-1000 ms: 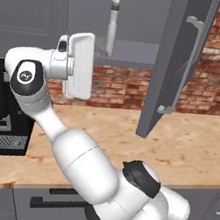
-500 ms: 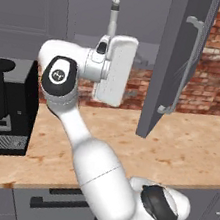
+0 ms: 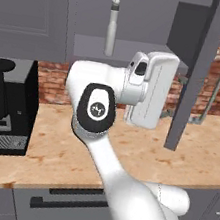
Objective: Open the cabinet. Pick the spray and place it next to the sink. Then close the cabinet.
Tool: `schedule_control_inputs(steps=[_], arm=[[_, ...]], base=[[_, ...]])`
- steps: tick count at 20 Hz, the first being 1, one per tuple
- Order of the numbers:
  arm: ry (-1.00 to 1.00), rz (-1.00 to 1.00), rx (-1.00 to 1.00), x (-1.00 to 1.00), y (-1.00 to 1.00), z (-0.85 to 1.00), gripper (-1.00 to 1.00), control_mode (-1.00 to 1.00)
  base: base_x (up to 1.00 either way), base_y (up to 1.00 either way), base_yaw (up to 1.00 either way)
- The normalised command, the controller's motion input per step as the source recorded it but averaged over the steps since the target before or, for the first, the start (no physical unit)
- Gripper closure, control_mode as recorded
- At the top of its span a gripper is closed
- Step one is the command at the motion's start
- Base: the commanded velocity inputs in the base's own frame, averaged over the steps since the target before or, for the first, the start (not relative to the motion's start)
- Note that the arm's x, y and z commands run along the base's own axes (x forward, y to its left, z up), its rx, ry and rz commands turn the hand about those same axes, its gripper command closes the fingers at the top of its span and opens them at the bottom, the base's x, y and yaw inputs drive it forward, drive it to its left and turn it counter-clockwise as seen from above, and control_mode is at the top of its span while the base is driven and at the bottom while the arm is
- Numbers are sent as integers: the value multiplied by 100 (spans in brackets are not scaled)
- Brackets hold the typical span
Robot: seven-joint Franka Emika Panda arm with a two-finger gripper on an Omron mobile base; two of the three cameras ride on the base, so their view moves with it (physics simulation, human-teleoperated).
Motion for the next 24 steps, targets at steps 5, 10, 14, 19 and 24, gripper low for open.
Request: schedule_control_inputs(steps=[5,10,14,19,24], arm=[[8,24,-2,-51,-38,12,-100,-100],[9,23,0,-44,-56,22,-100,-100],[12,17,0,-21,-66,25,-100,-100],[15,9,0,-1,-56,14,-100,-100],[8,1,0,15,-11,2,-100,-100]], base=[[0,0,0],[0,0,0],[0,0,0],[0,0,0],[0,0,0]])
